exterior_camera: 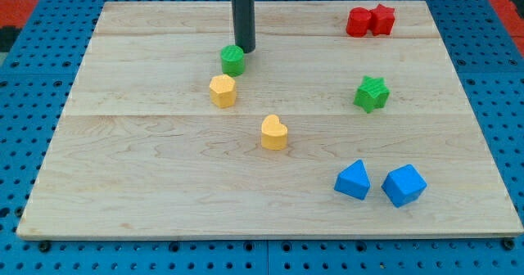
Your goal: Move the green circle to the top left of the yellow hexagon
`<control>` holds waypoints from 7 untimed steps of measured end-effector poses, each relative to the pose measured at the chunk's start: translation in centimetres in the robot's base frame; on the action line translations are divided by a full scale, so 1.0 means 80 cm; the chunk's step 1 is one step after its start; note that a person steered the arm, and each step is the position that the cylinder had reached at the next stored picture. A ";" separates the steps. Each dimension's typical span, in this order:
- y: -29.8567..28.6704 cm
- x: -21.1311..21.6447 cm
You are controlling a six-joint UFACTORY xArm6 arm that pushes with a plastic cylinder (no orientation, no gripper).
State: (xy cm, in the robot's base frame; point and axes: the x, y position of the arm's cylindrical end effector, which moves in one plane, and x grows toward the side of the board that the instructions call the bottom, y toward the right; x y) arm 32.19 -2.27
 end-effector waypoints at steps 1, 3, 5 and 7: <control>-0.014 0.061; 0.035 0.051; 0.020 0.093; -0.062 0.084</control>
State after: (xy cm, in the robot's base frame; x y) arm 38.94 -7.23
